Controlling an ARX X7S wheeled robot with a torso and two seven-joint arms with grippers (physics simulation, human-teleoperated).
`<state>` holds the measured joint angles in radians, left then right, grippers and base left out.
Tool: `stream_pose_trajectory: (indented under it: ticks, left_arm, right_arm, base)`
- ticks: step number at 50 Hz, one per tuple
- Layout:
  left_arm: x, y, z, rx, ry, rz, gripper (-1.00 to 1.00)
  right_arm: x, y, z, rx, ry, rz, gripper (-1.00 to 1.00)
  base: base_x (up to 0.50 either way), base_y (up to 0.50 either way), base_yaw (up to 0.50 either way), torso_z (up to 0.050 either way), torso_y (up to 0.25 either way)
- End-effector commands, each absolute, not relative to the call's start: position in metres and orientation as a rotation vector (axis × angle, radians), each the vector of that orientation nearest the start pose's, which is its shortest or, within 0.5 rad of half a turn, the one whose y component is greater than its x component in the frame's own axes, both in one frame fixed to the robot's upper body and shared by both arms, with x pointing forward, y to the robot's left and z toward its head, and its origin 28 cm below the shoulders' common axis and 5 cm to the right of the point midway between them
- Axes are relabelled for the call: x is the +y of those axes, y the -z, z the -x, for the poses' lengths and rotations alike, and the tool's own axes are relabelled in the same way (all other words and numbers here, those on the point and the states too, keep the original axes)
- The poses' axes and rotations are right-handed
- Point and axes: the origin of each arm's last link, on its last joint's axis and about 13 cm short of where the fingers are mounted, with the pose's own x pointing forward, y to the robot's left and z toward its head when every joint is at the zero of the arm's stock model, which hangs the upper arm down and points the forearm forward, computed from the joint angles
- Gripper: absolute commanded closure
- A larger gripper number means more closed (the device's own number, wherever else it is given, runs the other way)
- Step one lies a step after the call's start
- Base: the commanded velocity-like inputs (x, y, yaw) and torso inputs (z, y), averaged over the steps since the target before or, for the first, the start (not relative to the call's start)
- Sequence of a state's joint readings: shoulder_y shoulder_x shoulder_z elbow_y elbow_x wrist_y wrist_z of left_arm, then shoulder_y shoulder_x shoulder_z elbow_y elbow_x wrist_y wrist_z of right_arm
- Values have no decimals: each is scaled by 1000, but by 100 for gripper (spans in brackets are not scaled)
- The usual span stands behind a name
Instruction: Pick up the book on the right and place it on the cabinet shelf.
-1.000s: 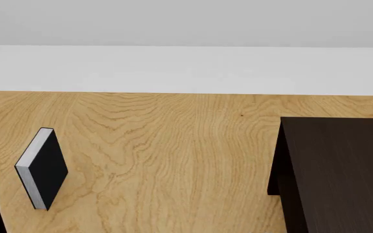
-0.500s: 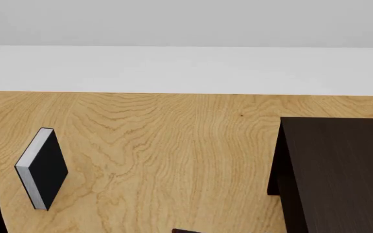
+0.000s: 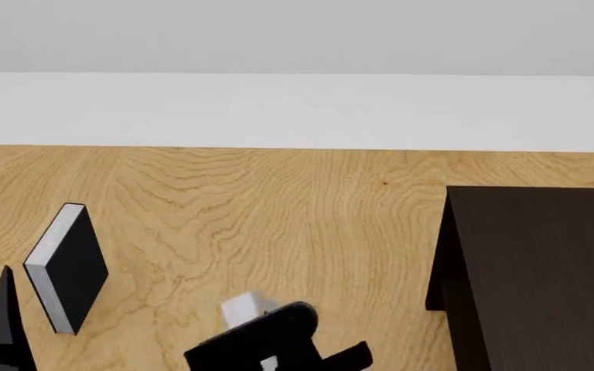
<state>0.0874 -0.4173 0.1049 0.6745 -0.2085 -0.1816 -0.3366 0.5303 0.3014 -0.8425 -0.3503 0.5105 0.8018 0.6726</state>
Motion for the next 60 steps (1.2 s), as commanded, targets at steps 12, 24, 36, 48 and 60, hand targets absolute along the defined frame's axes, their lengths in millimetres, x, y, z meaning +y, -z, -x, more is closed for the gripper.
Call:
stream_pose_trajectory:
  ticks: [12, 24, 36, 48, 60]
  left_arm:
    - [237, -123, -176, -365, -32, -117, -100]
    - [234, -122, -174, -360, -28, -105, -100]
    - [234, -121, -175, -352, -20, -92, -100]
    - [234, -124, -174, -357, -11, -90, -100]
    - [234, -125, -172, -357, -4, -91, -100]
  right_arm:
    - [-25, -57, -259, -172, -174, 988, 100]
    - [-36, -16, -284, -320, 12, 1473, 100]
    - [-43, 15, -302, -195, 23, 1424, 100]
    - [-61, 21, -314, -109, 92, 1398, 100]
    - [-64, 26, -310, -76, 94, 1396, 100]
  base:
    - [0, 0, 0, 0, 2]
    - [0, 0, 0, 0, 1]
    - [0, 0, 0, 0, 2]
    - [0, 0, 0, 0, 2]
    - [0, 0, 0, 0, 2]
